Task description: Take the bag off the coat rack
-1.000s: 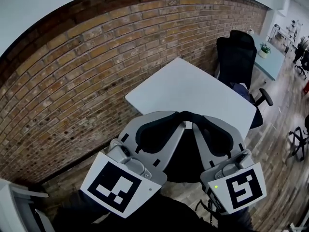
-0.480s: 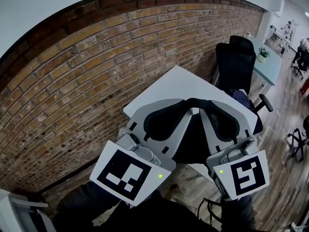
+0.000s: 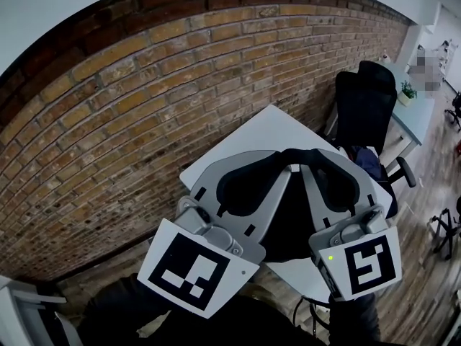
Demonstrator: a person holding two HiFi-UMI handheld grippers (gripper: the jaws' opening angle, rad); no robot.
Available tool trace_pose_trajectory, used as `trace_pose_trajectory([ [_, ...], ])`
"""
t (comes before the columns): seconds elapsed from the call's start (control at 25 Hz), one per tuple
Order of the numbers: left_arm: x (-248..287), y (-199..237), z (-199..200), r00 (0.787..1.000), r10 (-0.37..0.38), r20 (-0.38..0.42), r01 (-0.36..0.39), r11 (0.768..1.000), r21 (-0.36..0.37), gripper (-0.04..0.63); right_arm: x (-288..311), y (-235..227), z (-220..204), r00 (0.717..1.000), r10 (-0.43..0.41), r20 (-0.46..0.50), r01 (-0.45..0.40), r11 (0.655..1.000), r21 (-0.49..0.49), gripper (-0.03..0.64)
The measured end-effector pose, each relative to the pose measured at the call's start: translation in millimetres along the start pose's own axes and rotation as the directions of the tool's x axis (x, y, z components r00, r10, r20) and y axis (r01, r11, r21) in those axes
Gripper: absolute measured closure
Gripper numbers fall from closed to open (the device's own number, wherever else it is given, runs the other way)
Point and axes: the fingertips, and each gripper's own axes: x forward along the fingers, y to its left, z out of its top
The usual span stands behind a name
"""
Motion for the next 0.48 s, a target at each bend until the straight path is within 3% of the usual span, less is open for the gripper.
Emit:
trace_pose_trajectory([
  [0.48,53.8,76.5,-17.7,0.984,0.175,-0.031,-0.175,0.985,0.000,0.551,97.1,-37.4,-11.1,0.981,0.188,0.053,-0.188,0.982,-0.005,0.566],
])
